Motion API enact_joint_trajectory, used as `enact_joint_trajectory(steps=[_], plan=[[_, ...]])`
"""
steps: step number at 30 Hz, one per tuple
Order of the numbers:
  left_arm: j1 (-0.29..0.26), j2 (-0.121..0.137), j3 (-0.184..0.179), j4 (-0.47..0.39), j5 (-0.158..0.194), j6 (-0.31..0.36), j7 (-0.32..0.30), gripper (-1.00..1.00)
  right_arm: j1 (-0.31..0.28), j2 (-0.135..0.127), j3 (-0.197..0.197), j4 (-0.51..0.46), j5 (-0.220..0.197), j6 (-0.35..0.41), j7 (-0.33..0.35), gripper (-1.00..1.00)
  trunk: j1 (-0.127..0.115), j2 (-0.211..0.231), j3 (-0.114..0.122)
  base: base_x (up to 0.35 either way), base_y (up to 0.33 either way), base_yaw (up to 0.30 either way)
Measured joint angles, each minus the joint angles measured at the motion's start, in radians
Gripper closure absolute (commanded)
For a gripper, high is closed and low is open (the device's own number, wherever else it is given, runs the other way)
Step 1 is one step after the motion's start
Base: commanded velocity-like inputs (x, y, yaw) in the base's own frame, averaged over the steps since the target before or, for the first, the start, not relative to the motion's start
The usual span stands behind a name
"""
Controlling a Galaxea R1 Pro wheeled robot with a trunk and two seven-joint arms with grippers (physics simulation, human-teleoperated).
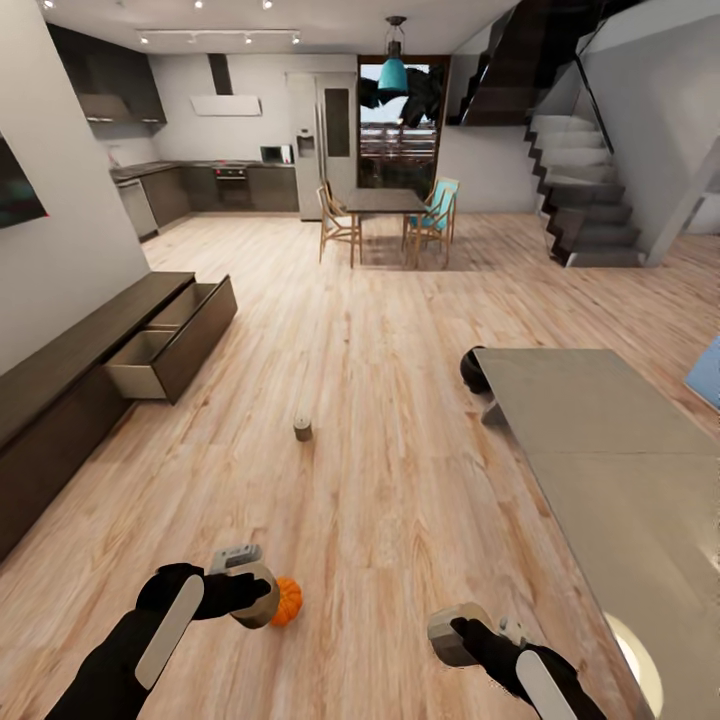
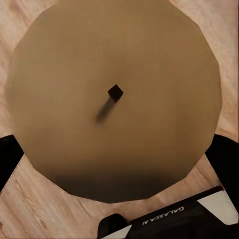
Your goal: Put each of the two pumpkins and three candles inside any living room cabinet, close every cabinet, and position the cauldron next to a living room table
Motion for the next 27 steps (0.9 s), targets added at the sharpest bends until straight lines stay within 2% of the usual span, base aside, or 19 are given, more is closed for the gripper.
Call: enact_joint_trajectory(steps=[4, 14, 19, 27], plan=[[0.000, 0.000, 0.000, 0.001, 0.000, 0.001, 0.000, 1.00, 0.000, -0.001, 0.001, 0.000, -0.002, -0.025, 0.000, 1.00, 0.000, 0.000, -0.001, 0.049, -0.057, -0.003], [0.000, 0.001, 0.000, 0.003, -0.001, 0.000, 0.000, 1.00, 0.000, -0.002, 0.003, -0.001, -0.003, -0.030, 0.003, 1.00, 0.000, 0.000, -0.002, 0.050, -0.063, 0.000], [0.000, 0.019, 0.000, 0.003, 0.003, 0.001, -0.001, 1.00, 0.000, -0.002, 0.003, -0.003, -0.002, -0.030, 0.006, 1.00, 0.000, 0.000, -0.002, 0.066, -0.091, 0.000], [0.000, 0.021, 0.000, 0.003, 0.002, 0.002, -0.001, 1.00, 0.000, 0.000, 0.002, -0.001, -0.003, -0.029, 0.002, 1.00, 0.000, 0.000, -0.002, 0.037, -0.007, 0.000]])
